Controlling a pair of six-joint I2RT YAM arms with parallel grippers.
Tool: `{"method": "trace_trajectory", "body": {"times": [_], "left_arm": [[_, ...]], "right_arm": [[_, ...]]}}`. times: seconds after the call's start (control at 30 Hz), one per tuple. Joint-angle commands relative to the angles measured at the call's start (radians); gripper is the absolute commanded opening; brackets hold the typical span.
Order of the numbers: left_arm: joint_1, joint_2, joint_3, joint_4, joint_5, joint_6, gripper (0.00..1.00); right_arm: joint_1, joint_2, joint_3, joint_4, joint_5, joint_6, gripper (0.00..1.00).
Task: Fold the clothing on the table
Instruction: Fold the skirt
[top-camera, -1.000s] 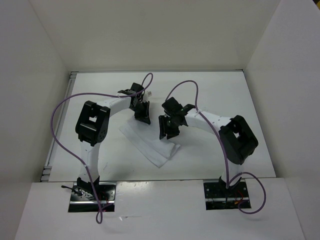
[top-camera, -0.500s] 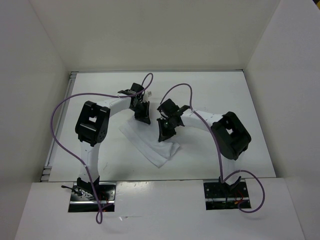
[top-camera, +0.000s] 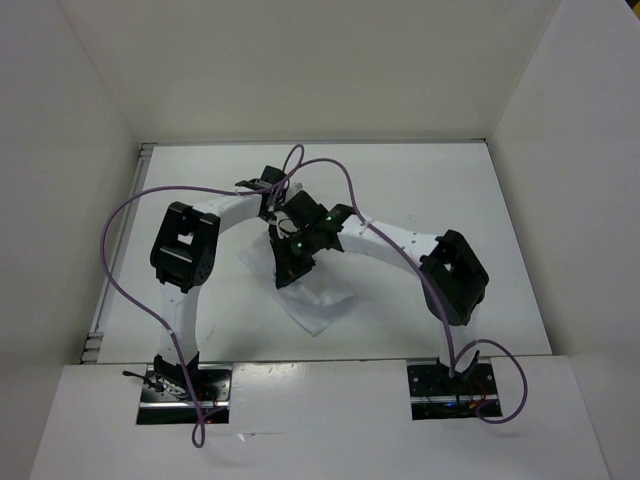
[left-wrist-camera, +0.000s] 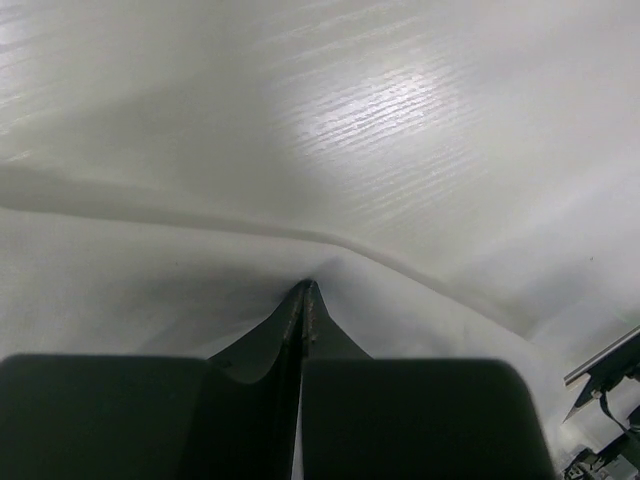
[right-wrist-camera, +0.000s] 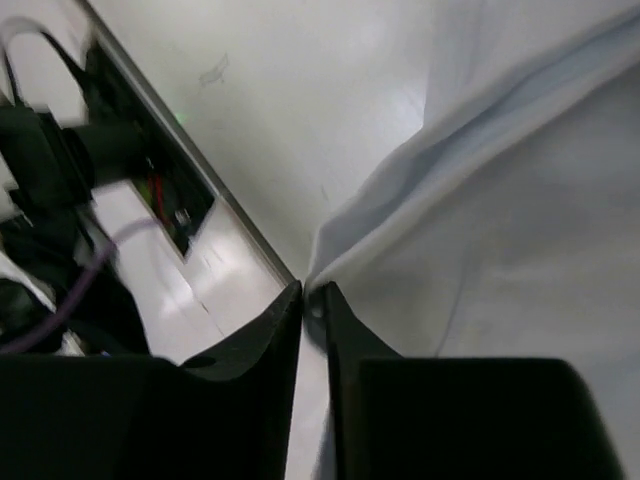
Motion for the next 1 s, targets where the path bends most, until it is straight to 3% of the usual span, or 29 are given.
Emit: {"method": "trace_trajectory", "body": {"times": [0.0, 0.07, 0.17, 0.27, 0.57, 0.97], "left_arm": [[-0.003, 0.049, -0.005, 0.004, -0.106, 0.023, 0.0], [0.006, 0.049, -0.005, -0.005, -0.106, 0.023, 0.0], [0.017, 0.04, -0.005, -0.005, -0.106, 0.023, 0.0], [0.027, 0.01, -0.005, -0.014, -0.106, 0.023, 0.0], [0.037, -0.061, -0.058, -0.023, -0.106, 0.023, 0.0], [0.037, -0.145, -0.141, -0.034, -0.115, 0.023, 0.0]], "right_arm": [[0.041, 0.051, 0.063, -0.11, -0.092, -0.091, 0.22], [0.041, 0.036, 0.086, -0.152, -0.078, -0.104, 0.36], [0.041, -0.02, 0.116, -0.187, 0.0, -0.105, 0.45], [0.041, -0.086, 0.126, -0.178, 0.118, -0.055, 0.45], [-0.035, -0.034, -0.055, -0.127, 0.411, 0.165, 0.19], [-0.119, 0.165, -0.189, -0.032, 0.479, 0.246, 0.13]]}}
